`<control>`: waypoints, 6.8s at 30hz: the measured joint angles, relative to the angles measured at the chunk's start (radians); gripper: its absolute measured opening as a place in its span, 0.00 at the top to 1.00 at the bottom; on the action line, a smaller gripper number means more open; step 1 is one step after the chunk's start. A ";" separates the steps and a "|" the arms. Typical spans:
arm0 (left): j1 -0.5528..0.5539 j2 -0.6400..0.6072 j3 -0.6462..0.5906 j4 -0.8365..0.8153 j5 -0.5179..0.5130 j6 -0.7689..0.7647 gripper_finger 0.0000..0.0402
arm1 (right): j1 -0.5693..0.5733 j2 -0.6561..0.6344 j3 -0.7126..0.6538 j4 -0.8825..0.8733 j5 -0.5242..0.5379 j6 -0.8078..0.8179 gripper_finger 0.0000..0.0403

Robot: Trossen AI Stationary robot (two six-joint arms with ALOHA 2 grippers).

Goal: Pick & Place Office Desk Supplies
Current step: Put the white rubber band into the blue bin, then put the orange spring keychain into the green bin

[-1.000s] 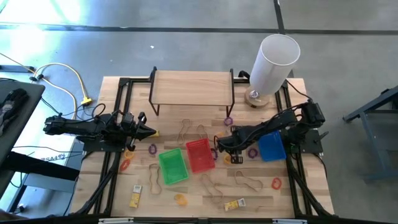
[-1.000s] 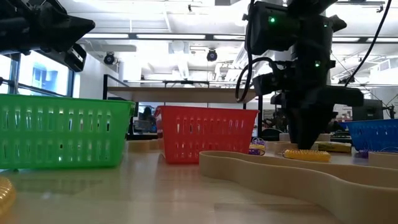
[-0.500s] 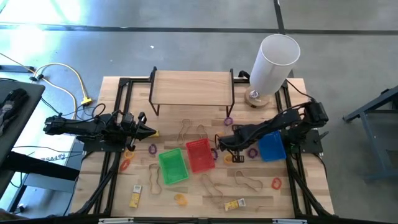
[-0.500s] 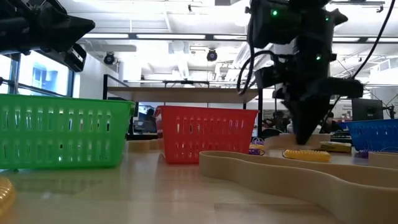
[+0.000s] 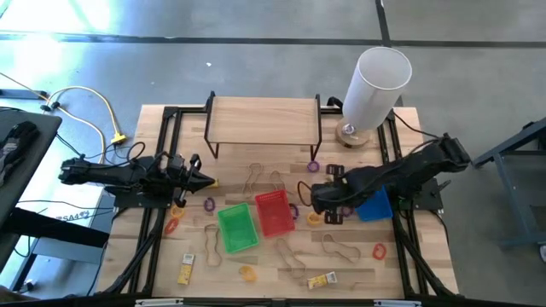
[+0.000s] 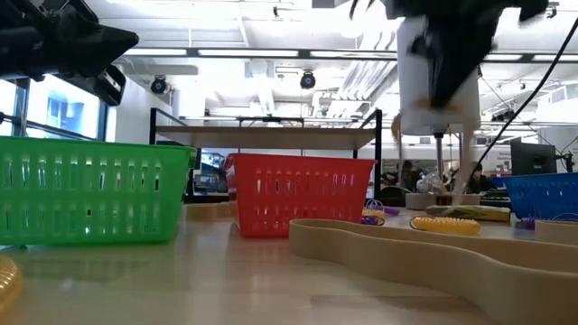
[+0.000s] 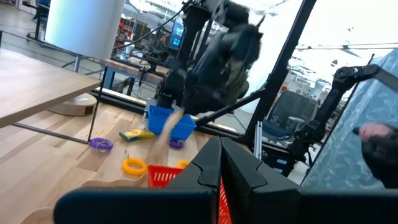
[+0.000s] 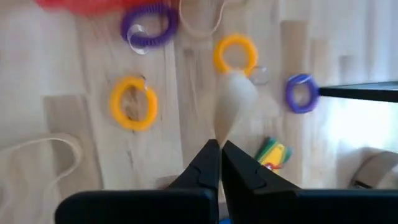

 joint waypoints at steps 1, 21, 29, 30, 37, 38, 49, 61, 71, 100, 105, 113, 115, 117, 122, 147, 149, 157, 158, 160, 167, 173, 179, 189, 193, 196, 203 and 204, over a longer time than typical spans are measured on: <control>0.000 0.004 0.000 0.000 0.001 0.000 0.99 | 0.019 -0.015 0.020 -0.016 0.016 0.018 1.00; 0.000 0.042 0.000 0.001 0.000 0.000 0.99 | 0.404 -0.128 0.123 -0.457 -0.105 0.863 1.00; 0.000 0.052 0.000 0.004 0.000 0.000 0.99 | 0.492 -0.139 0.123 -0.458 -0.001 0.970 1.00; 0.000 0.052 0.000 0.004 0.000 0.000 0.99 | 0.492 -0.139 0.122 -0.457 0.029 0.970 1.00; 0.000 0.052 0.000 0.006 0.000 0.000 0.99 | 0.489 -0.196 -0.021 -0.458 0.007 1.018 1.00; 0.000 0.052 0.000 0.006 0.000 0.000 0.99 | 0.489 -0.216 -0.050 -0.458 -0.004 1.036 1.00; 0.000 0.052 0.000 0.006 0.000 0.000 0.99 | 0.487 -0.375 -0.244 -0.459 -0.014 1.177 1.00; 0.000 0.052 0.000 0.005 0.000 0.000 0.99 | 0.486 -0.384 -0.285 -0.457 -0.012 1.193 1.00; 0.000 0.052 0.000 0.005 0.000 0.000 0.99 | 0.414 -0.425 -0.215 -0.458 0.063 1.055 1.00; 0.000 0.052 0.000 0.004 0.000 0.000 0.99 | 0.350 -0.415 -0.463 -0.216 -0.103 1.220 1.00; 0.000 0.052 0.000 0.004 0.000 0.000 0.99 | 0.350 -0.415 -0.503 -0.209 -0.099 1.253 0.98; 0.000 0.052 0.000 0.004 0.000 0.000 0.99 | 0.350 -0.415 -0.536 -0.182 -0.088 1.257 0.83; 0.000 0.052 0.000 0.004 0.000 0.000 0.99 | 0.350 -0.415 -0.536 -0.182 -0.076 1.270 0.76; 0.000 0.052 0.000 0.004 0.000 0.000 0.99 | 0.349 -0.415 -0.536 -0.182 -0.073 1.274 0.70; 0.000 0.052 0.000 0.004 0.000 0.000 0.99 | 0.349 -0.415 -0.536 -0.184 -0.045 1.250 0.55; 0.000 0.052 0.000 0.004 0.001 0.000 0.99 | 0.390 -0.370 -0.300 0.148 -0.384 1.318 0.63; 0.000 0.052 0.000 0.003 0.001 0.000 0.99 | 0.416 -0.350 -0.300 0.150 -0.392 1.355 0.63; 0.000 0.052 0.000 0.000 0.001 0.000 0.99 | 0.537 -0.221 -0.302 0.152 -0.394 1.452 0.63; 0.000 0.052 0.000 0.000 0.001 0.000 0.99 | 0.547 -0.204 -0.302 0.153 -0.395 1.476 0.63; 0.000 0.052 0.000 0.000 0.001 0.000 0.99 | 0.568 -0.167 -0.302 0.155 -0.397 1.520 0.63; 0.000 0.052 0.000 0.000 0.001 0.000 0.99 | 0.613 -0.065 -0.302 0.197 -0.476 1.548 0.61; 0.000 0.052 0.000 -0.008 0.001 -0.001 0.99 | 0.626 -0.036 -0.348 0.232 -0.479 1.561 0.61; 0.000 0.052 0.000 -0.037 0.001 -0.013 0.99 | 0.659 -0.035 -0.435 0.329 -0.490 1.605 0.61; 0.000 0.052 0.000 -0.040 0.001 0.014 0.99 | 0.708 -0.035 -0.470 0.342 -0.426 1.621 0.61; 0.000 0.052 0.000 -0.040 0.001 0.053 0.99 | 0.723 -0.035 -0.470 0.381 -0.381 1.616 0.61; 0.000 0.052 0.000 -0.040 -0.013 0.055 0.99 | 0.728 -0.018 -0.470 0.394 -0.380 1.607 0.60; -0.001 0.052 0.000 -0.042 -0.023 0.055 0.99 | 0.722 0.088 -0.465 0.401 -0.448 1.462 0.60; -0.002 0.052 0.000 -0.045 -0.022 0.055 0.99 | 0.721 0.101 -0.465 0.401 -0.455 1.455 0.60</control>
